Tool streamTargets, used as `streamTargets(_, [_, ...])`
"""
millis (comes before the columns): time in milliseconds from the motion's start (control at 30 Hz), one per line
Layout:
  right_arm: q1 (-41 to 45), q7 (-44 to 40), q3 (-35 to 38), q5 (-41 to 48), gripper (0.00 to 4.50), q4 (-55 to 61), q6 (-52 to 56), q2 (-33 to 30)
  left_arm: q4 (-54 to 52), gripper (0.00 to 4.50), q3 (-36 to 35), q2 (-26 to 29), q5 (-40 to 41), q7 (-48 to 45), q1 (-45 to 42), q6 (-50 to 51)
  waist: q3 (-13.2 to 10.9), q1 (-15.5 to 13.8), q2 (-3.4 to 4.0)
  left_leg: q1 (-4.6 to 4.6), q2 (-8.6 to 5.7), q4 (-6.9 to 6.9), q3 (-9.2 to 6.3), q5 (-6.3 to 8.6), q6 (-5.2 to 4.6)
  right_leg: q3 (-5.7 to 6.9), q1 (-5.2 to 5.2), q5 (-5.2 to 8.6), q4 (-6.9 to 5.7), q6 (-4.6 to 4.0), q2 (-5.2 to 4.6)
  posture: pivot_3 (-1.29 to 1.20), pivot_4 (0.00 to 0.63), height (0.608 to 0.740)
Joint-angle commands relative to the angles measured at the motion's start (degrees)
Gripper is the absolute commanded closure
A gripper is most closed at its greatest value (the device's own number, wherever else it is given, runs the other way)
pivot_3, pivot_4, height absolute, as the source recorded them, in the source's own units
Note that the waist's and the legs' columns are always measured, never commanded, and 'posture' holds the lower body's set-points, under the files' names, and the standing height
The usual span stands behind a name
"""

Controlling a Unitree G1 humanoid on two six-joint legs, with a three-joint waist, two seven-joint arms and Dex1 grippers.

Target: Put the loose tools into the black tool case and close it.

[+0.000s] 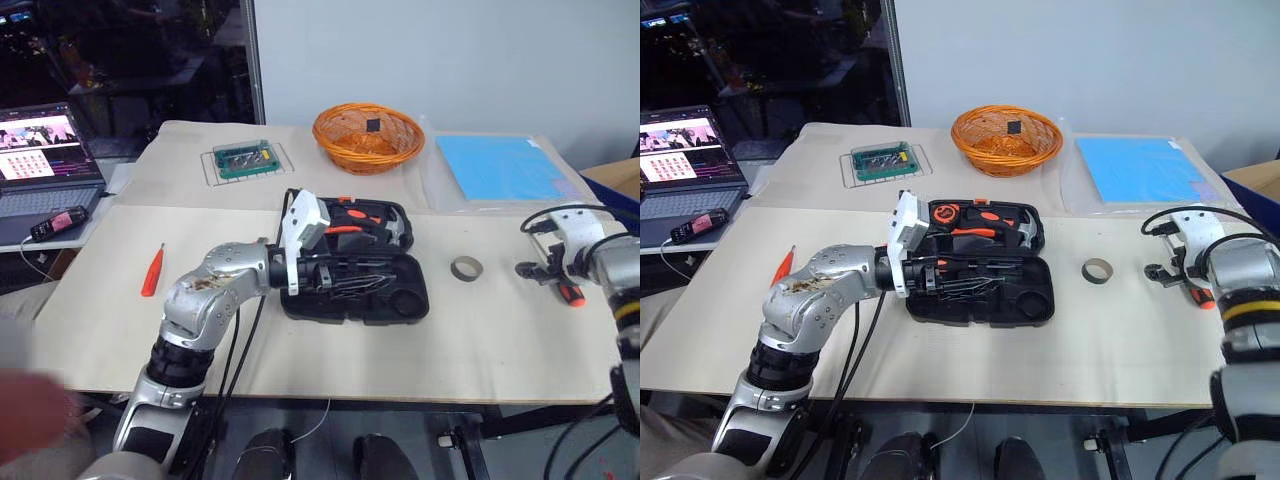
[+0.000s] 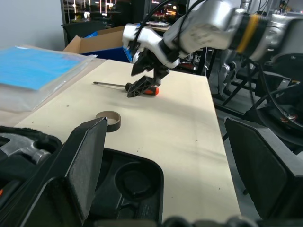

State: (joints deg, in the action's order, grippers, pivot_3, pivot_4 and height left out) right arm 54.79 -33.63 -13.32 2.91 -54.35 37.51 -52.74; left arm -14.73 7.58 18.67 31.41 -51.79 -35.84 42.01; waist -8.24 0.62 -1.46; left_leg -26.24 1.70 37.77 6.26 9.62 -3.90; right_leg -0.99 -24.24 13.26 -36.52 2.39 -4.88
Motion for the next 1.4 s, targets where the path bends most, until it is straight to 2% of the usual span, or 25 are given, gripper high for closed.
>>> streamTargets(33, [5.0,1.8,-0.3,-6.0,0.00,-12.5,-8.4,0.4,-2.9,0.28,-0.6,0.3,1.1,0.9,0.4,-0.9,0.0,0.0,0.01,-0.01,0.00,-0.03,0.00,0.02,-0.01,0.01,0.02,-0.02,0.10,0.03,0.00,0.00,0.150,0.740])
streamTargets(267, [5.9,7.7,4.7,-6.7,0.00,-20.7,-9.5,2.0,-4.3,0.28,-0.9,1.6,1.2,2.4,2.5,-1.2,0.0,0.2,0.03,0.00,-0.01,-0.10,0.06,0.06,-0.07,0.01,0.12,-0.17,0.41,0.22,-0.10,0.00,0.150,0.740])
streamTargets(367, [6.0,9.5,8.8,-4.8,0.72,-21.8,-7.7,2.6,-4.9,0.25,-1.2,1.7,1.2,3.2,3.2,-1.4,0.0,0.2,0.03,0.01,-0.01,-0.09,0.08,0.06,-0.07,0.02,0.11,-0.22,0.41,0.18,-0.13,0.00,0.150,0.740])
streamTargets(633, [6.9,8.1,12.9,-5.0,3.38,-21.2,-6.6,3.2,-4.7,0.25,-1.4,2.1,1.7,3.4,4.0,-2.1,0.0,0.4,0.05,0.05,0.00,-0.08,0.11,0.05,-0.07,0.01,0.12,-0.26,0.41,0.14,-0.14,0.00,0.150,0.740])
streamTargets(800, [7.6,1.7,11.6,-5.5,3.46,-16.1,-5.4,2.9,-4.2,0.25,-1.2,2.9,1.4,2.6,4.2,-2.7,0.0,0.5,0.09,0.04,-0.01,-0.08,0.14,0.05,-0.07,0.00,0.12,-0.26,0.42,0.15,-0.15,0.00,0.150,0.740])
streamTargets(867, [5.3,-3.4,12.6,-2.9,3.46,-5.9,-1.4,2.4,-4.1,0.25,-1.3,3.2,1.3,2.5,4.3,-2.9,0.0,0.5,0.17,0.04,-0.01,-0.08,0.14,0.05,-0.07,-0.01,0.10,-0.27,0.41,0.16,-0.15,0.00,0.150,0.740])
streamTargets(933, [-3.3,-8.7,14.7,2.1,3.46,15.6,6.2,0.7,-3.9,0.25,-1.5,3.6,1.3,2.7,4.6,-3.0,0.0,0.4,0.28,0.04,0.01,-0.08,0.15,0.05,-0.07,-0.04,0.07,-0.29,0.39,0.19,-0.14,0.00,0.150,0.740])
streamTargets(1033, [-18.1,-11.8,22.7,12.3,3.46,51.7,19.5,-0.7,-3.8,0.25,-2.5,4.2,0.7,3.8,5.4,-3.5,0.0,-0.4,0.32,0.01,0.08,-0.15,0.04,0.06,-0.07,0.08,0.06,-0.28,0.29,0.21,-0.13,0.00,0.150,0.740])
streamTargets(1100, [-24.4,-13.3,25.9,16.9,3.46,67.8,22.1,-1.2,-3.6,0.25,-3.4,4.9,-0.8,5.3,6.7,-4.6,0.0,-0.8,0.35,-0.02,0.09,-0.26,0.01,0.06,-0.07,0.13,0.03,-0.27,0.33,0.22,-0.14,0.00,0.150,0.740])
streamTargets(1167, [-27.4,-13.9,25.6,18.5,3.46,75.8,21.8,-1.8,-3.6,0.25,-4.6,5.7,-0.9,5.9,8.1,-5.2,0.0,-0.9,0.36,-0.02,0.04,-0.33,0.04,0.06,-0.07,0.13,0.01,-0.27,0.38,0.24,-0.20,0.00,0.150,0.740])
streamTargets(1233, [-29.2,-15.4,22.2,17.8,3.46,80.2,17.9,-3.4,-4.2,0.25,-6.0,6.5,-0.8,5.8,10.3,-6.9,0.0,-1.0,0.35,-0.02,0.00,-0.31,0.06,0.08,-0.10,0.12,0.05,-0.32,0.47,0.31,-0.25,0.00,0.150,0.740])
streamTargets(1300, [-28.3,-17.5,14.9,14.2,3.46,79.6,11.3,-4.6,-4.9,0.25,-8.2,9.3,0.9,3.8,13.3,-6.0,0.0,-0.7,0.32,0.01,-0.01,-0.20,0.10,0.11,-0.13,0.14,0.09,-0.31,0.56,0.30,-0.30,0.00,0.150,0.740])
streamTargets(1333, [-27.1,-18.1,12.2,13.2,3.46,78.1,9.7,-4.5,-5.0,0.25,-9.1,10.5,2.1,2.7,14.3,-5.4,0.0,-0.5,0.29,0.04,0.02,-0.16,0.14,0.28,0.13,0.16,0.09,-0.10,0.59,-0.09,-0.36,0.00,0.150,0.740])
streamTargets(1400, [-23.8,-20.2,5.7,8.6,3.46,73.0,3.3,-4.3,-5.8,0.25,-10.6,13.2,3.3,0.2,17.1,-5.7,-0.1,0.0,0.24,0.08,0.09,-0.08,0.20,0.37,0.30,0.28,0.08,-0.18,0.59,-0.22,-0.44,0.00,0.150,0.740])
